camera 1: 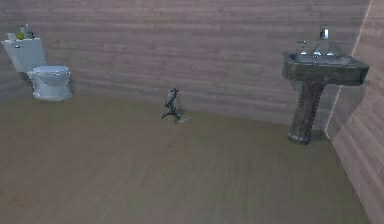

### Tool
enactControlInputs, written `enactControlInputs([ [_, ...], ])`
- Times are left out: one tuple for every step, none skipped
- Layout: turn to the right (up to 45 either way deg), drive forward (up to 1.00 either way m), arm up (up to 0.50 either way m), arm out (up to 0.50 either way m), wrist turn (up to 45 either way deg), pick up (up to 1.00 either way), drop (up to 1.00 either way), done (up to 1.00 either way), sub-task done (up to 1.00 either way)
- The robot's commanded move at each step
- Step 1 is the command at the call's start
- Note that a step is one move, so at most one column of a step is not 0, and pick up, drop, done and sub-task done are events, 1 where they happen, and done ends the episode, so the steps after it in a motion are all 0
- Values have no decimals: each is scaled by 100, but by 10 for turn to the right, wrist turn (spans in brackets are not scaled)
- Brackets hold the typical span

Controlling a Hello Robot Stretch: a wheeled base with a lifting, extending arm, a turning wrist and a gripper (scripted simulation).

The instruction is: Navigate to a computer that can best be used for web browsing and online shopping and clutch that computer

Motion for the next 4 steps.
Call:
enactControlInputs([
  [90, 0, 0, 0, 0, 0, 0, 0, 0],
  [0, 15, 0, 0, 0, 0, 0, 0, 0],
  [-450, 0, 0, 0, 0, 0, 0, 0, 0],
  [-390, 0, 0, 0, 0, 0, 0, 0, 0],
])
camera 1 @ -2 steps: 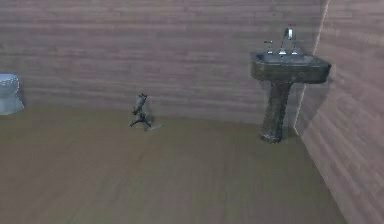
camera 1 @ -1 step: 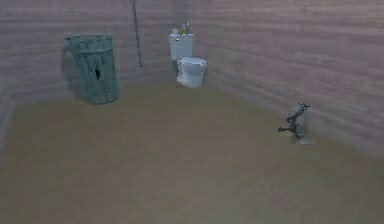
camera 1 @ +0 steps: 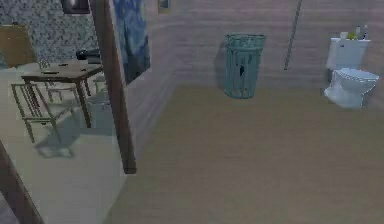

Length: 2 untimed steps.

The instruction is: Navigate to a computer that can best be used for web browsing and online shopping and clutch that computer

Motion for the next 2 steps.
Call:
enactControlInputs([
  [0, 75, 0, 0, 0, 0, 0, 0, 0],
  [-450, 0, 0, 0, 0, 0, 0, 0, 0],
])
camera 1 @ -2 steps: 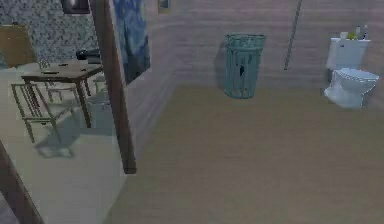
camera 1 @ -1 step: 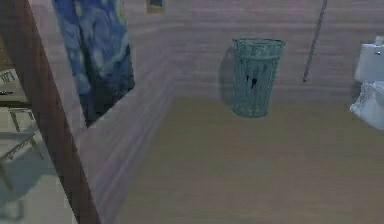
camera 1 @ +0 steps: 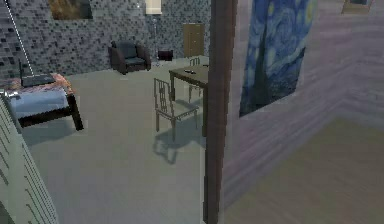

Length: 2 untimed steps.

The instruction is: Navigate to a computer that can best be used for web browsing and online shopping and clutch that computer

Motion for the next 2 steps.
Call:
enactControlInputs([
  [-120, 0, 0, 0, 0, 0, 0, 0, 0],
  [0, 25, 0, 0, 0, 0, 0, 0, 0],
])
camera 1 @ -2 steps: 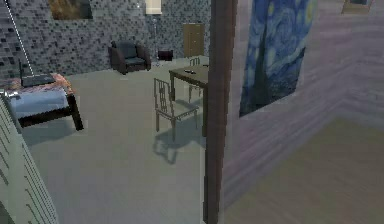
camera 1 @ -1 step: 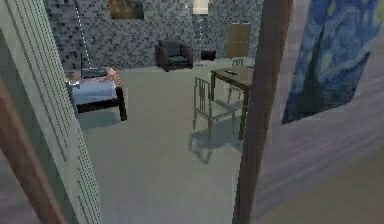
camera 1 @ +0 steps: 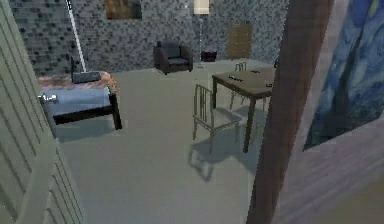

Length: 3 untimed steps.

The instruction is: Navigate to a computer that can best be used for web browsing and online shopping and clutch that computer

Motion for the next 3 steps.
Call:
enactControlInputs([
  [-90, 0, 0, 0, 0, 0, 0, 0, 0],
  [0, 25, 0, 0, 0, 0, 0, 0, 0],
  [-90, 0, 0, 0, 0, 0, 0, 0, 0],
])
